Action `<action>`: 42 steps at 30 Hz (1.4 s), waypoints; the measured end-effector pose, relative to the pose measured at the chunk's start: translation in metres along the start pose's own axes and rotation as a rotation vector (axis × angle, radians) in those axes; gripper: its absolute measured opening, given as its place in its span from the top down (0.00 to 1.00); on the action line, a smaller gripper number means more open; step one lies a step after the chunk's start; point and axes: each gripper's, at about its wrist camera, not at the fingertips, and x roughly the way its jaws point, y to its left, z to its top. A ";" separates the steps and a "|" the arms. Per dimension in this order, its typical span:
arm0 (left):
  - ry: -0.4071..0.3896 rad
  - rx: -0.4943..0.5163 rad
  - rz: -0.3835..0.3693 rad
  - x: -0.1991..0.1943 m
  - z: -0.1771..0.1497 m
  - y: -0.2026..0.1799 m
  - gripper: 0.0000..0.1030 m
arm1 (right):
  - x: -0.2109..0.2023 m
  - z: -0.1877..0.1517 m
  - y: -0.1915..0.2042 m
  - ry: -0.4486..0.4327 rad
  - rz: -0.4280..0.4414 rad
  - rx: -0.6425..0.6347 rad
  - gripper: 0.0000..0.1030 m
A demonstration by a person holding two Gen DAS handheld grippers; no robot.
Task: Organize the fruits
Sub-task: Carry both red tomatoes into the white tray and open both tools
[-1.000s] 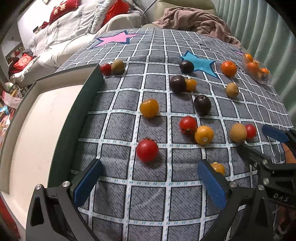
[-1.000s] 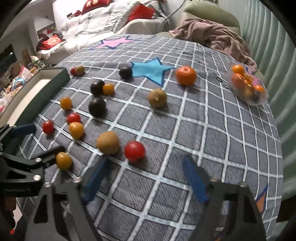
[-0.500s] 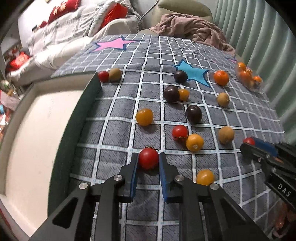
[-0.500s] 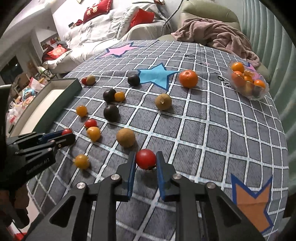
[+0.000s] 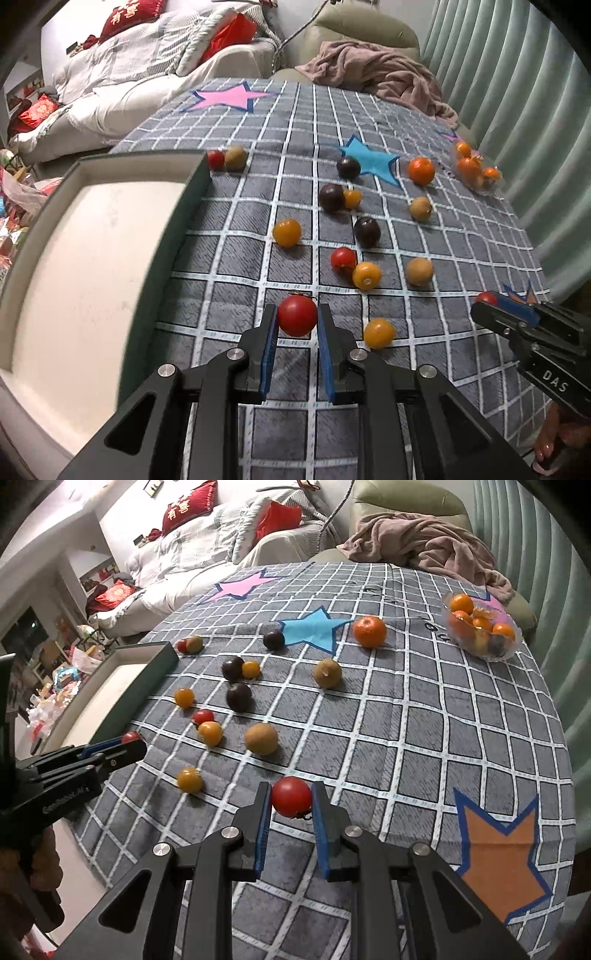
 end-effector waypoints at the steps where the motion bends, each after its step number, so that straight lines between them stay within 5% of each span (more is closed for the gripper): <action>1: -0.006 -0.002 -0.004 -0.004 0.001 0.001 0.78 | -0.003 0.001 0.004 -0.003 0.003 -0.004 0.77; 10: -0.064 -0.032 -0.004 -0.045 0.000 0.033 0.78 | -0.020 0.012 0.053 -0.024 0.037 -0.074 0.77; 18: -0.081 -0.100 0.070 -0.062 -0.014 0.094 0.78 | -0.016 0.022 0.122 -0.018 0.105 -0.166 0.77; 31: -0.030 -0.198 0.239 -0.051 -0.034 0.184 0.78 | 0.038 0.024 0.236 0.087 0.231 -0.294 0.77; 42: 0.008 -0.174 0.285 -0.031 -0.045 0.195 0.78 | 0.072 0.014 0.268 0.165 0.199 -0.380 0.77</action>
